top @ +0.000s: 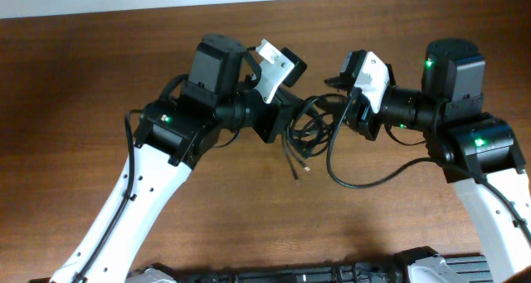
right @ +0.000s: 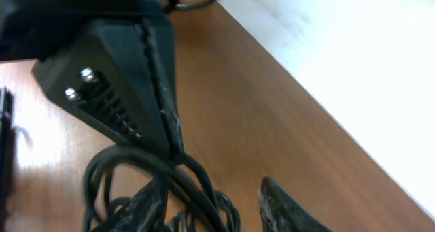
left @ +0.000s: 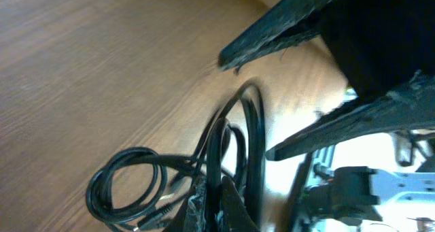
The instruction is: Untangle cables
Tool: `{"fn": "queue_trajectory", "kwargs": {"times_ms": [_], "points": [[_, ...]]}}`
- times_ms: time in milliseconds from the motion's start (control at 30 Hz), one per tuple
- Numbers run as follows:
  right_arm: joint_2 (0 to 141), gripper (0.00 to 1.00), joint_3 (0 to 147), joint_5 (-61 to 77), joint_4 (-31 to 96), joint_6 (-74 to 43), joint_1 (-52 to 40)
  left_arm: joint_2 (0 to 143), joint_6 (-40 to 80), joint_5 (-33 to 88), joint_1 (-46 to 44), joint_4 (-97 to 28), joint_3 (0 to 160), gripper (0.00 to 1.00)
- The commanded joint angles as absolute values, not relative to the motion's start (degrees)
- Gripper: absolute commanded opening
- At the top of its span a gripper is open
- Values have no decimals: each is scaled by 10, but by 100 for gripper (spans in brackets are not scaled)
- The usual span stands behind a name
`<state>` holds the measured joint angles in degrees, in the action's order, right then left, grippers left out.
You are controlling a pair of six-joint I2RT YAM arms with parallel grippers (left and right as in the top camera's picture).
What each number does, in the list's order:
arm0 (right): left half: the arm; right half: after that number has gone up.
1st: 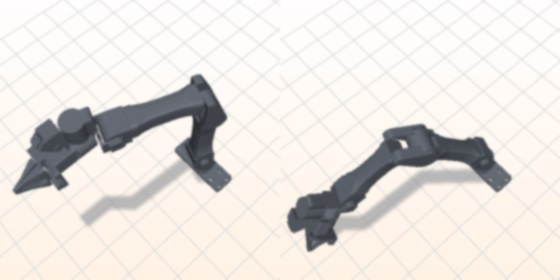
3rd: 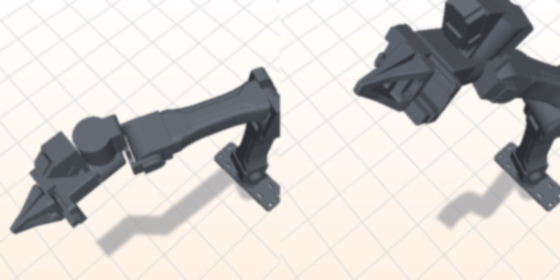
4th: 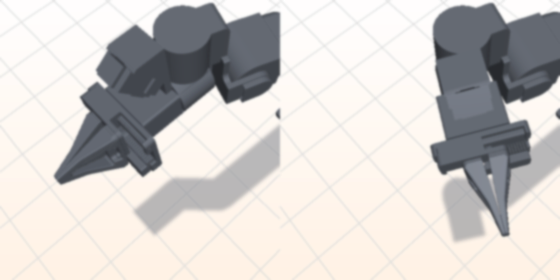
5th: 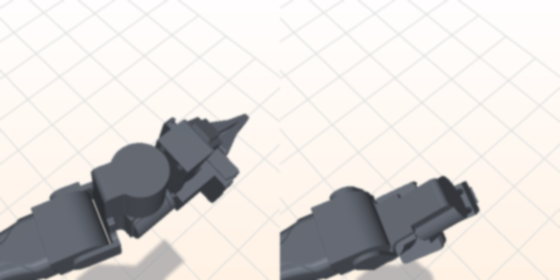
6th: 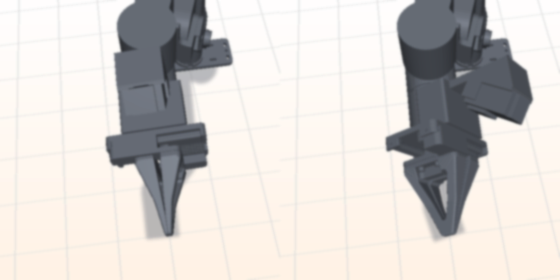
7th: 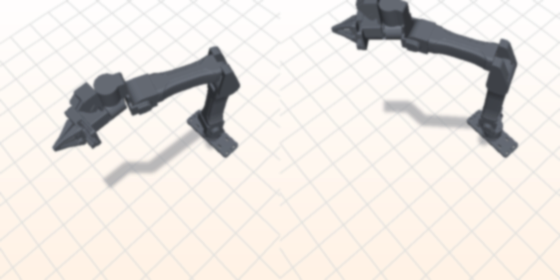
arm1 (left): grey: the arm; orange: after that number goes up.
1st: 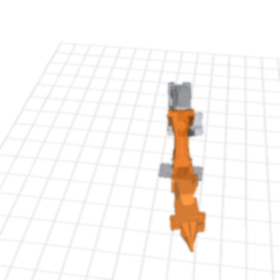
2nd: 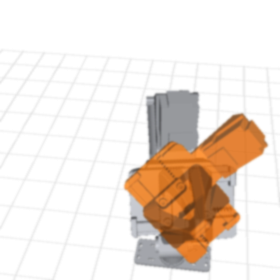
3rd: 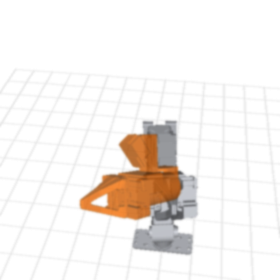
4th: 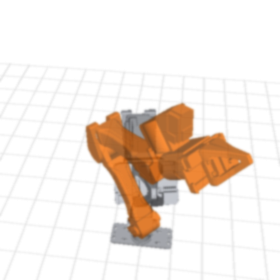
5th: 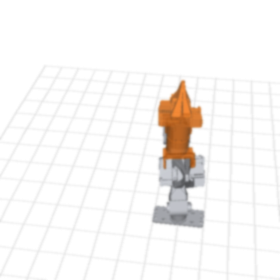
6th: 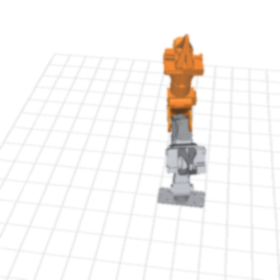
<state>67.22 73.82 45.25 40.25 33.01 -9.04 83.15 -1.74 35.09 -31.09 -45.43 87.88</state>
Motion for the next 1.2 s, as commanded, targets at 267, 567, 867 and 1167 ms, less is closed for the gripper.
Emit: {"fn": "queue_trajectory", "kwargs": {"times_ms": [267,567,867,1167], "points": [[669,74,743,413,451,326,-93,823,-121,270,-314,-448,884,0],[669,74,743,232,475,311,-93,774,-138,416,-314,-406,884,0],[680,76,743,68,396,175,-93,759,-138,516,-314,-415,884,0],[680,82,743,89,484,130,-93,759,-71,321,-314,-420,884,0]]}}
